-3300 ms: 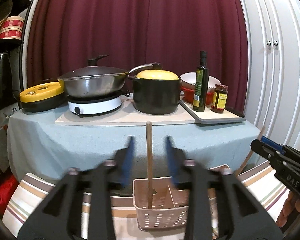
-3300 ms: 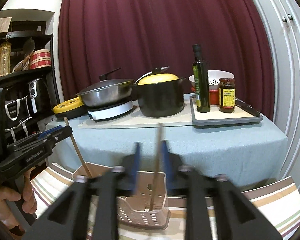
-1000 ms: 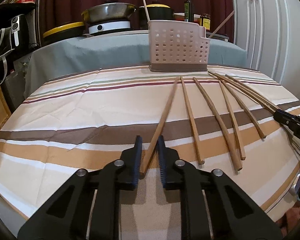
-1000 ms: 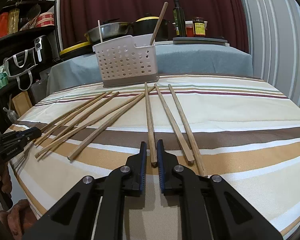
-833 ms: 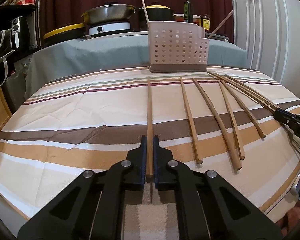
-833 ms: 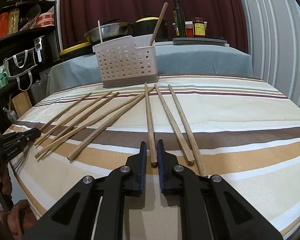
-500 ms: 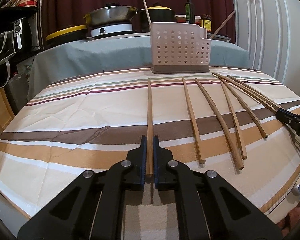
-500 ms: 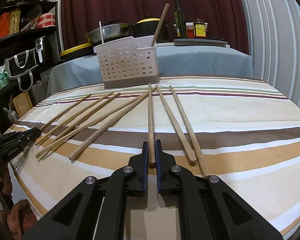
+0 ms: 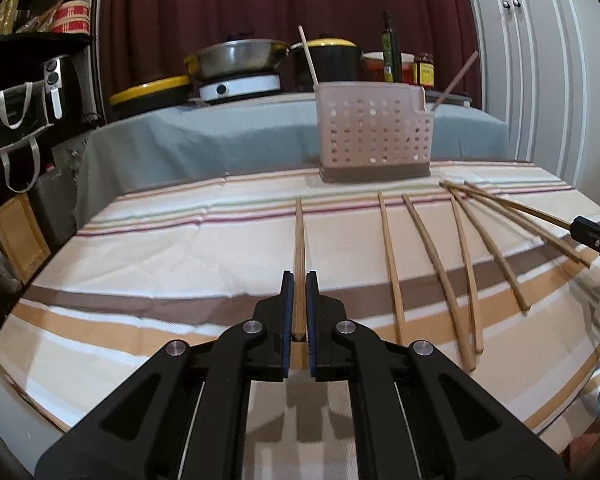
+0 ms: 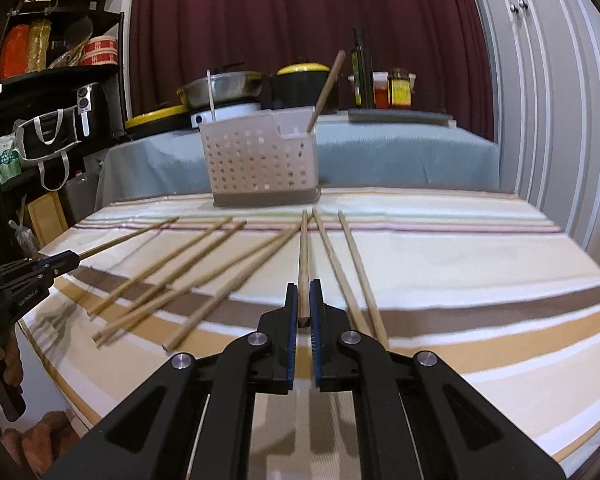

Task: Organize utensils
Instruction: 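Lift the left gripper's chopstick to the white holder while the right gripper carries its chopstick, then lower the chopstick into the holder and open the left gripper while the right gripper releases its own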

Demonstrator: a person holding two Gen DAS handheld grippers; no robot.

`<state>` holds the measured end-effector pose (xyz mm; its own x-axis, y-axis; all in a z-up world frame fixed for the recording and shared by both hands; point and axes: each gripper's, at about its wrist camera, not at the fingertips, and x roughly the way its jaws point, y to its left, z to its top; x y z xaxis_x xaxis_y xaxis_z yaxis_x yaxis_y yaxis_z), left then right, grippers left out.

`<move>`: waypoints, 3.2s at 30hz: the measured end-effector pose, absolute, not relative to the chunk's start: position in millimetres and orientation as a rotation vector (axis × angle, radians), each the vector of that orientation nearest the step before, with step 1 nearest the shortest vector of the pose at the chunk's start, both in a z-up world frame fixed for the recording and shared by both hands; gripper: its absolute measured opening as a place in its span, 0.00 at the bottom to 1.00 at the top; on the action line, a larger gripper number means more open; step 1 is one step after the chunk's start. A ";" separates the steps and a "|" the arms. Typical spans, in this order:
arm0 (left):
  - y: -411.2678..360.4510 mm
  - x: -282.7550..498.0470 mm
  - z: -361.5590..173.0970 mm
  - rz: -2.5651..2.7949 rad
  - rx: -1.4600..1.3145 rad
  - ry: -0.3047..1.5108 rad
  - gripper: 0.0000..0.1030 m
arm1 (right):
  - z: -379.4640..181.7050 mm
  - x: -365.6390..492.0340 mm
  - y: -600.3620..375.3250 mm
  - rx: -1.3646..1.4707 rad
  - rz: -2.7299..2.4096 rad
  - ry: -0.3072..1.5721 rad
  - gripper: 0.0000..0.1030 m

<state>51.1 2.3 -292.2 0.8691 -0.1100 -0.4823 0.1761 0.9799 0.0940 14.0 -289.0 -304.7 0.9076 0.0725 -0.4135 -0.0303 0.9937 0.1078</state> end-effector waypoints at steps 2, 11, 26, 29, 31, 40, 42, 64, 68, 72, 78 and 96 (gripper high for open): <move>2.7 50.5 -283.7 -0.141 0.131 0.477 0.06 | -295.6 12.5 -288.7 0.092 0.051 0.411 0.06; 4.4 46.7 -238.7 -0.126 0.094 0.393 0.06 | -248.5 8.6 -291.2 0.093 0.049 0.315 0.06; 7.9 55.6 -184.1 -0.128 0.050 0.352 0.06 | -198.3 19.2 -293.4 0.101 0.056 0.234 0.06; 10.1 63.7 -177.3 -0.137 0.039 0.362 0.06 | -192.1 28.4 -294.5 0.099 0.059 0.237 0.06; 10.2 71.6 -173.0 -0.138 0.041 0.369 0.06 | -188.2 35.3 -294.7 0.095 0.058 0.239 0.07; 11.5 107.0 -159.6 -0.141 0.027 0.378 0.06 | -172.1 74.2 -296.6 0.086 0.063 0.247 0.06; 10.7 113.5 -157.7 -0.142 0.028 0.379 0.06 | -171.2 79.9 -298.7 0.093 0.067 0.246 0.06; -10.7 152.8 -85.2 -0.250 -0.005 0.303 0.06 | -105.4 117.4 -294.3 0.074 0.123 0.153 0.06; -21.9 163.3 -58.1 -0.272 -0.002 0.247 0.06 | -84.4 127.3 -293.3 0.058 0.125 0.101 0.07; -34.7 177.1 -32.8 -0.292 -0.002 0.189 0.06 | -66.1 144.0 -292.3 0.047 0.126 0.055 0.07; -59.9 202.0 -7.0 -0.318 -0.002 0.115 0.06 | -57.2 174.3 -292.1 0.048 0.121 0.036 0.06; -82.4 299.3 -93.4 -0.288 -0.002 0.273 0.06 | -133.3 243.9 -291.2 0.086 0.133 0.236 0.06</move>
<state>299.3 -82.4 -93.4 0.9224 -0.2807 -0.2652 0.2801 0.9591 -0.0409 243.9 -291.2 -133.3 0.9636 0.1412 -0.2271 -0.1211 0.9876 0.1001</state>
